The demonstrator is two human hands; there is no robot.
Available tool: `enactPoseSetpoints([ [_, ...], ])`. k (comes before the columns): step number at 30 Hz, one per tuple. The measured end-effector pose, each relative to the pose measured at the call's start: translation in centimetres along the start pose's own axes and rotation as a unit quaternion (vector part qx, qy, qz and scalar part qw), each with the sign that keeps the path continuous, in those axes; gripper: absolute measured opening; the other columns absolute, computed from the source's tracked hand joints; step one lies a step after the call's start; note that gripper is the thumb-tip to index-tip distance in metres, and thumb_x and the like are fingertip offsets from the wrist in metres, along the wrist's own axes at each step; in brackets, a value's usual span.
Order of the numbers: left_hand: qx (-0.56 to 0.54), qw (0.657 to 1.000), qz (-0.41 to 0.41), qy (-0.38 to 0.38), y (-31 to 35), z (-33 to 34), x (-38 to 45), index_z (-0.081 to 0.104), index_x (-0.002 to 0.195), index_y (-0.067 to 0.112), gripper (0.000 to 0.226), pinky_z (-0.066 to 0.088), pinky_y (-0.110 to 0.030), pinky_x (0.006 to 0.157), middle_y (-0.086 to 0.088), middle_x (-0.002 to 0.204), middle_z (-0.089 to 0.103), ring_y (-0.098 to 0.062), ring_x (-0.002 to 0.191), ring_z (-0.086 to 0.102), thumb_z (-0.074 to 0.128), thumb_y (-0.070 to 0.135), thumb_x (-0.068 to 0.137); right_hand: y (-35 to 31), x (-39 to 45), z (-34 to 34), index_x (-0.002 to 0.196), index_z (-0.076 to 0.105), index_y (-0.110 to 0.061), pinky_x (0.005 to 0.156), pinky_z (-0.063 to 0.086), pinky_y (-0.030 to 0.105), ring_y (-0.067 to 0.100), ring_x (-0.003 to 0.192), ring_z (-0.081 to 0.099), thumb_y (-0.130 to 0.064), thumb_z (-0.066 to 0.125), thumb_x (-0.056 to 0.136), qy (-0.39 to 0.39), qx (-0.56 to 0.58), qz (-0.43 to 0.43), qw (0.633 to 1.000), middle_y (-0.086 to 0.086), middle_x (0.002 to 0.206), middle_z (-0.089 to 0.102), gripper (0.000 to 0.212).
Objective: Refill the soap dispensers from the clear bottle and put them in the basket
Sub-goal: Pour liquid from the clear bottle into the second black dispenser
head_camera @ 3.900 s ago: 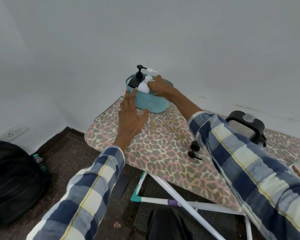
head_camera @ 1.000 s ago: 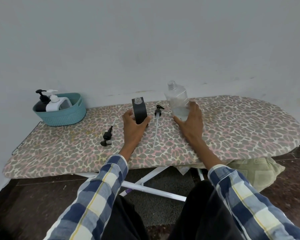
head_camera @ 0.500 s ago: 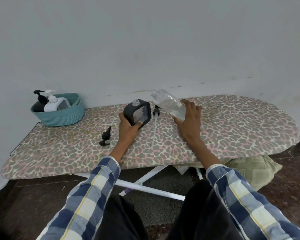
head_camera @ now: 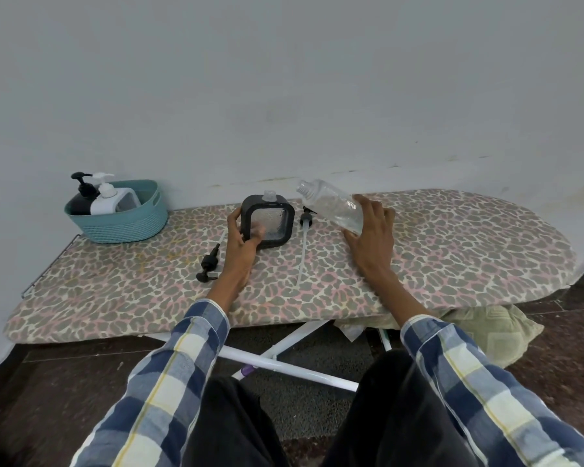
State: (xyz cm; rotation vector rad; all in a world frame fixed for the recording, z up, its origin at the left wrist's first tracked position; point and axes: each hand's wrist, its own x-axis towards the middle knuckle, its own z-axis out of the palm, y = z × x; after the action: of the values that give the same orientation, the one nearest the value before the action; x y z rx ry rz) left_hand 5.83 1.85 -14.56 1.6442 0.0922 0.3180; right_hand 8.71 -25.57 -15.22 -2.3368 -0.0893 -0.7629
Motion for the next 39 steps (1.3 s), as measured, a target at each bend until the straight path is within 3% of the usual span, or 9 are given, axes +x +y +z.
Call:
enactPoseSetpoints([
  [4,0.056,0.997,0.057,-0.020,-0.6,0.0,0.2,0.030,0.165,0.047,0.063,0.040,-0.055,0.125,0.006,0.168,0.041,-0.018,0.153,0.042,0.058,0.026,0.112,-0.3,0.1,-0.2,0.151,0.047,-0.027,0.100,0.052,0.044,0.031,0.135,0.040,-0.021,0.087,0.085,-0.009,-0.004,0.009,1.000,0.003,0.146,0.053,0.078],
  [9,0.107,0.989,0.095,-0.025,0.2,0.4,-0.5,0.020,0.170,0.044,0.064,0.030,-0.045,0.131,0.008,0.177,0.022,-0.014,0.161,0.026,0.048,0.026,0.116,-0.3,0.2,-0.4,0.151,0.045,-0.031,0.097,0.057,0.047,0.030,0.134,0.041,-0.025,0.088,0.085,-0.029,-0.047,-0.026,0.998,-0.002,0.147,0.055,0.078],
  [13,0.130,0.985,0.110,-0.022,0.5,0.6,-0.8,0.019,0.172,0.034,0.060,0.025,-0.026,0.124,0.006,0.177,0.020,-0.009,0.159,0.024,0.044,0.029,0.117,0.2,0.4,-0.5,0.150,0.045,-0.032,0.088,0.061,0.049,0.032,0.134,0.041,-0.026,0.087,0.085,-0.028,-0.057,-0.035,0.997,-0.001,0.146,0.055,0.077],
  [19,0.141,0.982,0.124,-0.015,0.1,0.6,-0.9,0.023,0.171,0.031,0.056,0.020,0.007,0.105,0.017,0.167,0.026,0.003,0.149,0.026,0.040,0.027,0.118,0.2,0.1,-0.6,0.151,0.047,-0.028,0.089,0.060,0.048,0.031,0.131,0.041,-0.022,0.089,0.082,0.000,-0.065,-0.053,0.996,0.001,0.145,0.056,0.081],
  [25,0.141,0.981,0.131,-0.024,0.0,0.7,-1.0,0.025,0.171,0.033,0.055,0.021,0.006,0.107,0.012,0.170,0.028,0.000,0.152,0.028,0.040,0.027,0.118,0.6,0.1,-0.4,0.152,0.048,-0.024,0.093,0.057,0.049,0.030,0.130,0.039,-0.019,0.091,0.079,0.018,-0.087,-0.064,0.994,0.004,0.146,0.057,0.085],
  [29,0.143,0.981,0.130,-0.024,0.2,0.8,-1.2,0.026,0.171,0.031,0.054,0.025,0.006,0.106,0.013,0.164,0.032,0.029,0.136,0.030,0.039,0.027,0.119,0.5,0.0,-0.7,0.153,0.049,-0.024,0.091,0.058,0.047,0.031,0.129,0.040,-0.012,0.091,0.078,0.040,-0.087,-0.068,0.993,0.005,0.145,0.056,0.086],
  [31,0.145,0.980,0.131,-0.022,0.3,0.8,-1.3,0.027,0.170,0.032,0.054,0.025,0.006,0.105,0.013,0.164,0.033,0.034,0.133,0.028,0.039,0.027,0.119,0.5,-0.1,-0.7,0.152,0.050,-0.022,0.092,0.057,0.045,0.031,0.129,0.040,-0.009,0.091,0.076,0.052,-0.084,-0.071,0.993,0.005,0.145,0.056,0.087],
  [36,0.155,0.979,0.133,-0.020,0.2,0.9,-1.2,0.027,0.170,0.035,0.053,0.026,0.004,0.108,0.011,0.167,0.034,0.029,0.137,0.029,0.039,0.032,0.118,0.6,0.0,-0.6,0.151,0.052,-0.022,0.093,0.052,0.041,0.032,0.128,0.043,-0.003,0.088,0.077,0.074,-0.082,-0.077,0.991,0.005,0.143,0.058,0.084],
  [39,0.155,0.979,0.134,-0.018,0.3,0.9,-1.2,0.027,0.170,0.034,0.053,0.024,0.004,0.109,0.012,0.168,0.032,0.013,0.145,0.033,0.039,0.032,0.118,0.6,0.1,-0.5,0.151,0.050,-0.024,0.097,0.049,0.038,0.032,0.130,0.044,-0.001,0.088,0.076,0.067,-0.086,-0.066,0.992,0.004,0.144,0.056,0.087],
])
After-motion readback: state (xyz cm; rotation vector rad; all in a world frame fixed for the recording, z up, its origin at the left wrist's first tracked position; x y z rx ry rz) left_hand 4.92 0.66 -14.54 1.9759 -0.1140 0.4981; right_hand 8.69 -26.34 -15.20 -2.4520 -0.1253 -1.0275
